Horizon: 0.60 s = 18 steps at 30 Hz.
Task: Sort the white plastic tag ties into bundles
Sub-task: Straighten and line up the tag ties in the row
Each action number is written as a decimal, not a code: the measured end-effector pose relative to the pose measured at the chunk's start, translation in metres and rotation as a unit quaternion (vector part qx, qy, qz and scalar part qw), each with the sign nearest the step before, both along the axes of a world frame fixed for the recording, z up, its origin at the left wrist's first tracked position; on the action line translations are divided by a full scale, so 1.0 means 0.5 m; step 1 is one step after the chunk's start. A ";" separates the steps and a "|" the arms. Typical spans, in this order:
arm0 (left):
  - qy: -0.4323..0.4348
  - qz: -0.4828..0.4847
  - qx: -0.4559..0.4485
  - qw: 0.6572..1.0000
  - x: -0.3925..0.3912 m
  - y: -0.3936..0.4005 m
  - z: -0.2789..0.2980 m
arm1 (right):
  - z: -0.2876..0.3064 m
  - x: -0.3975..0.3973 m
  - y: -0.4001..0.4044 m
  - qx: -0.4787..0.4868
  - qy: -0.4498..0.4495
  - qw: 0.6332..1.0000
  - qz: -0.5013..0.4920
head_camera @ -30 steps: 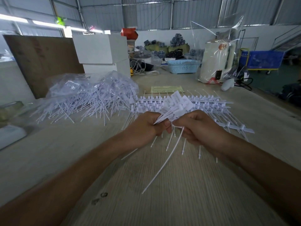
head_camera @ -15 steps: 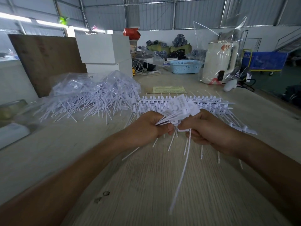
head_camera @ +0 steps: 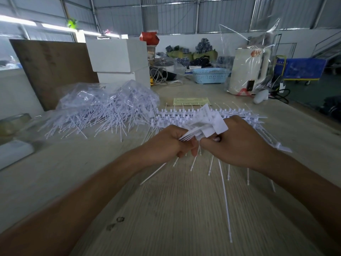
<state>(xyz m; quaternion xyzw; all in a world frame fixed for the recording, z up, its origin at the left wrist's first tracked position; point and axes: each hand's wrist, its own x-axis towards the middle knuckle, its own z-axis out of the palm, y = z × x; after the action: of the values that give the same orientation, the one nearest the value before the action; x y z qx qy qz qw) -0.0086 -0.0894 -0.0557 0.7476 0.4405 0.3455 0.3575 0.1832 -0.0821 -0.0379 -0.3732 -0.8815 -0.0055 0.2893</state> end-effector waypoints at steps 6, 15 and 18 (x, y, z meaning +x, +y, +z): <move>-0.026 -0.016 -0.040 0.999 -0.005 -0.015 0.002 | 0.008 0.060 0.055 0.084 0.094 0.985 -0.115; -0.037 0.026 -0.014 0.999 -0.014 -0.007 0.006 | -0.011 0.116 0.083 -0.355 0.245 0.891 0.143; -0.052 0.038 -0.040 0.997 -0.012 -0.008 -0.002 | 0.000 0.102 0.069 -0.358 0.251 0.881 0.183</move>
<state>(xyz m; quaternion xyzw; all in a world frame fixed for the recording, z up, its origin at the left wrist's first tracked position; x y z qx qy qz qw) -0.0148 -0.0934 -0.0565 0.6966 0.4627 0.3793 0.3960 0.2341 -0.0475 -0.0379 -0.2724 -0.7738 0.4573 0.3434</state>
